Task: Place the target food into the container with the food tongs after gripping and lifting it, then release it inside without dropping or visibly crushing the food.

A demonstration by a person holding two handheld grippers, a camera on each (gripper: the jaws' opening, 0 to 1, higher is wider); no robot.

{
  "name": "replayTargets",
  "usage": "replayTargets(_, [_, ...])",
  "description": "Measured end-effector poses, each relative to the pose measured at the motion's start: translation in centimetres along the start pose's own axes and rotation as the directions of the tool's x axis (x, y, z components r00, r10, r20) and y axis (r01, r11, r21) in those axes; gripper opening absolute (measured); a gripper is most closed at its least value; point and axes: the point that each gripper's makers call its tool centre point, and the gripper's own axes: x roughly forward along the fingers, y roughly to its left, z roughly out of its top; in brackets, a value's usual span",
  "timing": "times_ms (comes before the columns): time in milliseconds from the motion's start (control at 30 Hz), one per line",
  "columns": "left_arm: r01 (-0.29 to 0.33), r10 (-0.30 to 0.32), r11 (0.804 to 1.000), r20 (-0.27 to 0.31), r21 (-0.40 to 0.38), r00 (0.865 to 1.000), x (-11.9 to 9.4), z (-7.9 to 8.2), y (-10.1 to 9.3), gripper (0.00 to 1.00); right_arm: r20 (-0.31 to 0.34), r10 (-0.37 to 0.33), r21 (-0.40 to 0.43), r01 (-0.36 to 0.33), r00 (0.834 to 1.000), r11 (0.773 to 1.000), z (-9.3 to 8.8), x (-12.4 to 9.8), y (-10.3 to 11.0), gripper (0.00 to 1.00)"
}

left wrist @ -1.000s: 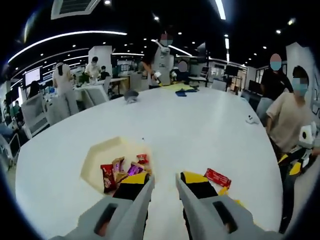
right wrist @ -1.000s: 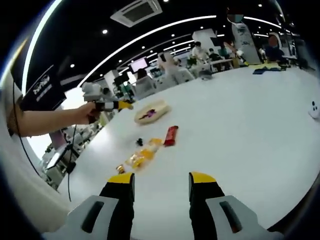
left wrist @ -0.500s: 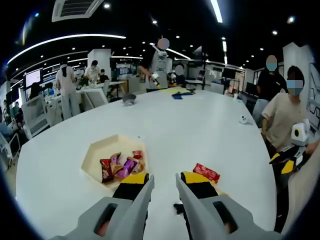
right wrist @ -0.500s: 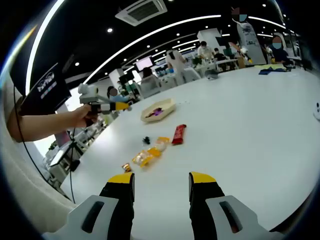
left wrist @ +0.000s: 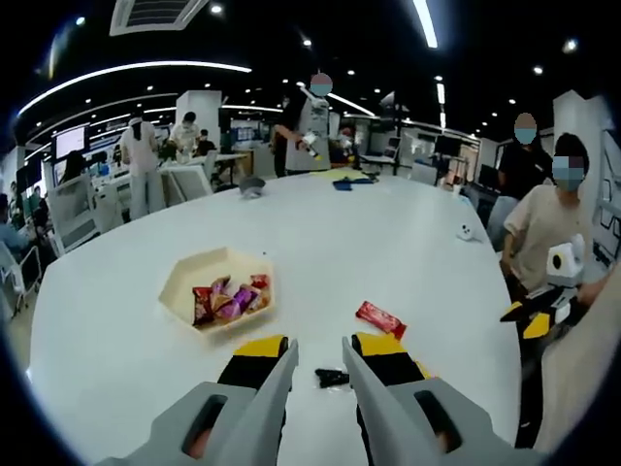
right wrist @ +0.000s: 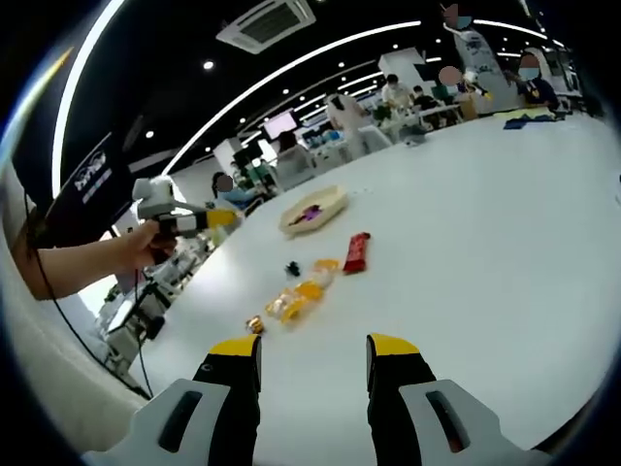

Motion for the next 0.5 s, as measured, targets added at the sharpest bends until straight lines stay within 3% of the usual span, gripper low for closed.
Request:
replayTargets(300, [-0.003, 0.003, 1.0, 0.014, -0.013, 1.0, -1.9, -0.9, -1.7, 0.25, -0.054, 0.083, -0.046, -0.085, 0.995, 0.995, -0.3, 2.1, 2.6, 0.44])
replayTargets(500, [-0.014, 0.015, 1.0, 0.041, -0.027, 0.999, -3.3, -1.2, -2.3, 0.25, -0.067, 0.1, -0.054, -0.104, 0.993, 0.993, -0.5, 2.4, 2.8, 0.44])
